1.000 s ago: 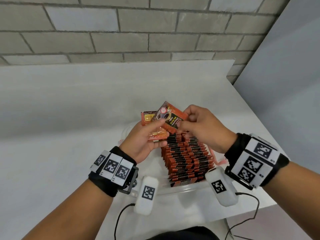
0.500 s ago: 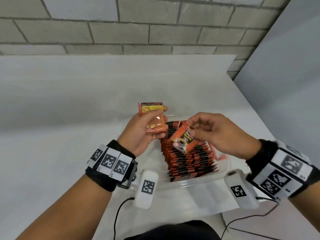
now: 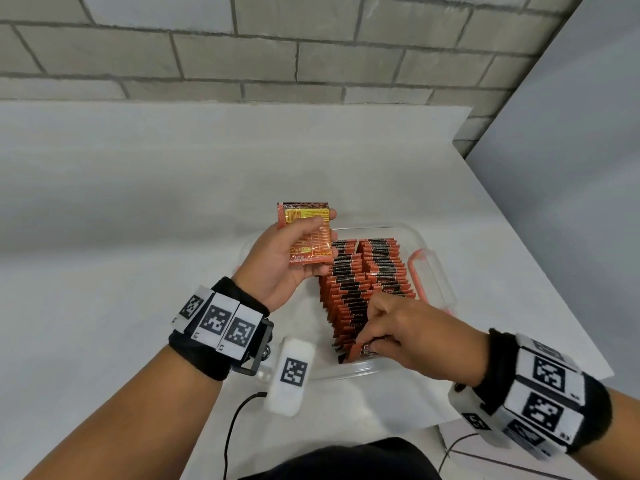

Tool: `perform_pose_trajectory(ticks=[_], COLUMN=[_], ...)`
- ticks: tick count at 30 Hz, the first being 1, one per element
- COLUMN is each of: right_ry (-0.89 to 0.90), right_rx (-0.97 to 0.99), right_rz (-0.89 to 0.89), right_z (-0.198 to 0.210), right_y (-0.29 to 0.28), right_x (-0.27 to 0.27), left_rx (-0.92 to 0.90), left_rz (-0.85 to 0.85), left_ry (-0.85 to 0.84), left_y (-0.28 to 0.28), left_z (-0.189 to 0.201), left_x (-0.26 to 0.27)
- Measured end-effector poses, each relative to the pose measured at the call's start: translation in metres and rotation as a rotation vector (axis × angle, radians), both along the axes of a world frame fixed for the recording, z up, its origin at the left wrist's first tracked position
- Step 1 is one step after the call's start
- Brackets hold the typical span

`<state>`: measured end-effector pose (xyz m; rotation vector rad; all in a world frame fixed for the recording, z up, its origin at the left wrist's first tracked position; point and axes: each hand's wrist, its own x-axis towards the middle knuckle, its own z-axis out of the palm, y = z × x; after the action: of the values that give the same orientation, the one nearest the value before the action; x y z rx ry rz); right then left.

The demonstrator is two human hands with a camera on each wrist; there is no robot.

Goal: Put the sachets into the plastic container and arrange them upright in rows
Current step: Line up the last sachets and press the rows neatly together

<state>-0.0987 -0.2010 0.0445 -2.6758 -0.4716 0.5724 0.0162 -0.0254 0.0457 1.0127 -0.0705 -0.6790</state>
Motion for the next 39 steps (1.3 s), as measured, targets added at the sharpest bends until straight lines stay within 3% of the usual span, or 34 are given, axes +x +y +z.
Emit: perform_pose_trajectory(ticks=[18, 25, 31, 36, 39], right_ry=[-0.022, 0.029, 0.122, -0.362, -0.371], right_rx=[-0.194, -0.197, -0.1, 0.283, 0.352], right_rz=[0.186, 0.171, 0.048, -0.409, -0.469], right_z=[-0.002, -0.004, 0.01, 0.042, 0.057], right_y=[0.004, 0.002, -0.008, -0.019, -0.019], right_x=[0.019, 0.022, 0.025, 0.04, 0.054], left_rx=[0.038, 0.037, 0.065, 0.122, 0.152], left_rz=[-0.005, 0.026, 0.01, -0.107, -0.152], left_ry=[-0.015, 0.027, 0.012, -0.128, -0.199], left_y=[-0.002, -0.002, -0.003, -0.009, -0.018], left_z=[-0.001, -0.002, -0.005, 0.0, 0.005], left_x=[-0.001, 0.002, 0.005, 0.003, 0.001])
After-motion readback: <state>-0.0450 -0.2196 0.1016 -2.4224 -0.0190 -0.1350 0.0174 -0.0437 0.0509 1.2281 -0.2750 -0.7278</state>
